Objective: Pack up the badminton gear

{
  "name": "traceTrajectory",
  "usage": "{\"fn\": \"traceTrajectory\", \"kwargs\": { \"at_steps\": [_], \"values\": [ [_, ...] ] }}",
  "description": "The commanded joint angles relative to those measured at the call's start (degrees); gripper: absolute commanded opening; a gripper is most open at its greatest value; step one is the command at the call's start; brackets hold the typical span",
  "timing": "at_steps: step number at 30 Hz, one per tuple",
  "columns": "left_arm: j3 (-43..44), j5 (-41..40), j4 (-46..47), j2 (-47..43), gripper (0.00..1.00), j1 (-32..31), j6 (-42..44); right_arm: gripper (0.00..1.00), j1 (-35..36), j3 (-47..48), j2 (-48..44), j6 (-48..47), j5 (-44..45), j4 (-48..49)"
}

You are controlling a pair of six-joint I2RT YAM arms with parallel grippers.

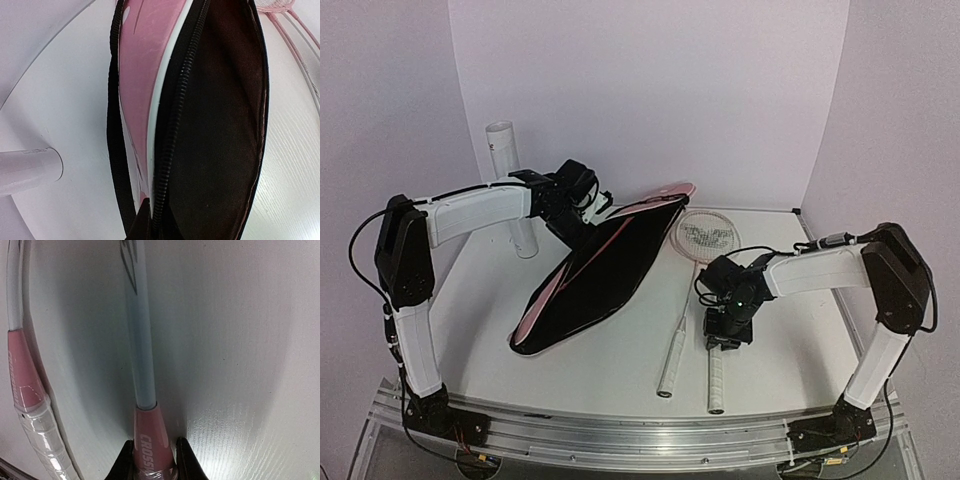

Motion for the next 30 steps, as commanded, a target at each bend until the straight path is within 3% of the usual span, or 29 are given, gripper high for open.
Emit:
{"fn": "traceTrajectory", "kwargs": {
  "at_steps": [1, 12, 21, 30],
  "values": [
    [2.04, -0.52, 4.22, -0.1, 0.0, 0.16, -0.54, 0.0, 0.24, 0.18, -3.44, -0.14, -0.42, 0.71],
    [7.68, 0.72, 6.69, 6.31, 0.0, 0.99, -5.81, 0.0, 4.55, -3.98, -19.45, 6.09, 11.32, -3.52],
    [10.67, 0.46, 9.73, 9.61, 0.0, 1.73, -6.47, 0.0, 5.9, -4.32, -18.11, 6.45, 10.46, -3.6],
    [14.07, 0.89, 11.97, 12.91, 0.0, 2.62, -8.01, 0.0, 10.95, -6.73, -24.23, 11.26, 14.68, -7.9]
  ]
}}
